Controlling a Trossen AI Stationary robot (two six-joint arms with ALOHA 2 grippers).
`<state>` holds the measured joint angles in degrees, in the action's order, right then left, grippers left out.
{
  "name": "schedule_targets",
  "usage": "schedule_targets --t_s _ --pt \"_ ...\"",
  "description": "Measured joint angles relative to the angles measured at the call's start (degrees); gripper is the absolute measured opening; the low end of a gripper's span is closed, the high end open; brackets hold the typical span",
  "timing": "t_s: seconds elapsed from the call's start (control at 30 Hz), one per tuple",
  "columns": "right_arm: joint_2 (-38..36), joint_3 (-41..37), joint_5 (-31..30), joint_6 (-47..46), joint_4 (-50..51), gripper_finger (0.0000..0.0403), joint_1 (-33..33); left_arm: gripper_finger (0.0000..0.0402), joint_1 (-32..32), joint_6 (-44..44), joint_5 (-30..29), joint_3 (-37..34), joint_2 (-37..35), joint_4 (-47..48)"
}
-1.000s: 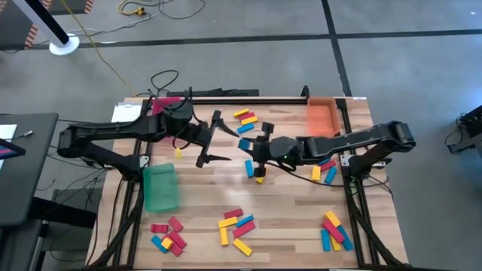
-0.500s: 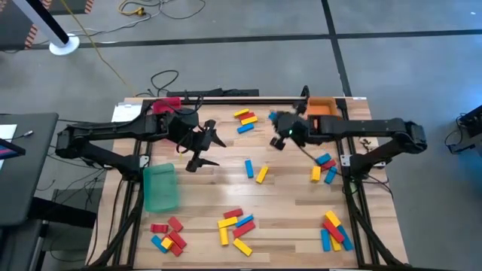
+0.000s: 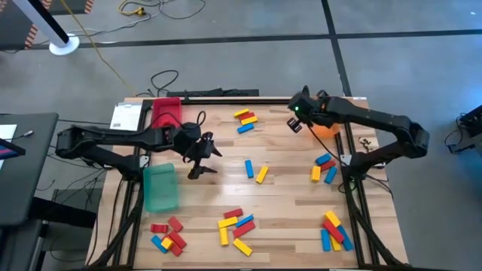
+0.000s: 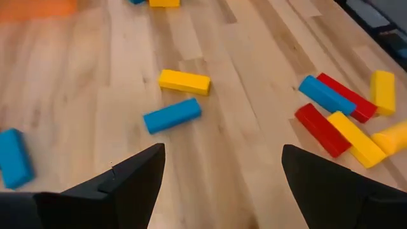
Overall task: Sort blocks
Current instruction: Put the blue block into the orange bin, then put the yellow block into the green bin
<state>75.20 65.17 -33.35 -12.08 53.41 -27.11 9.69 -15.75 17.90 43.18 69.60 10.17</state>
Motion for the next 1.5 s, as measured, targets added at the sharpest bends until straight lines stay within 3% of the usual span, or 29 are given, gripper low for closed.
schedule_targets --t_s 0.23,0.4,0.6,1.03,1.5 --pt "0.09 -1.35 6.14 -0.09 3.11 0.0112 -10.48 0.0308 -3.99 2.64 1.11 -1.47 -0.02 -0.83" --pt "0.09 -6.69 10.90 0.28 1.98 0.0113 -17.09 0.0308 -7.25 3.78 1.11 -1.47 -0.02 -0.85" --pt "0.11 -13.93 12.55 1.54 -1.99 0.0113 -22.49 0.0308 -10.91 5.89 1.00 -1.51 -0.02 -2.36" --pt "2.24 -17.92 15.82 1.54 -6.92 0.0118 -23.46 0.0308 -17.53 9.59 -1.22 -1.51 -0.02 -4.54" --pt "2.86 -19.56 15.65 -0.04 -8.75 0.0230 -22.83 0.0308 -18.84 11.39 -2.02 -1.51 -0.02 -3.09"
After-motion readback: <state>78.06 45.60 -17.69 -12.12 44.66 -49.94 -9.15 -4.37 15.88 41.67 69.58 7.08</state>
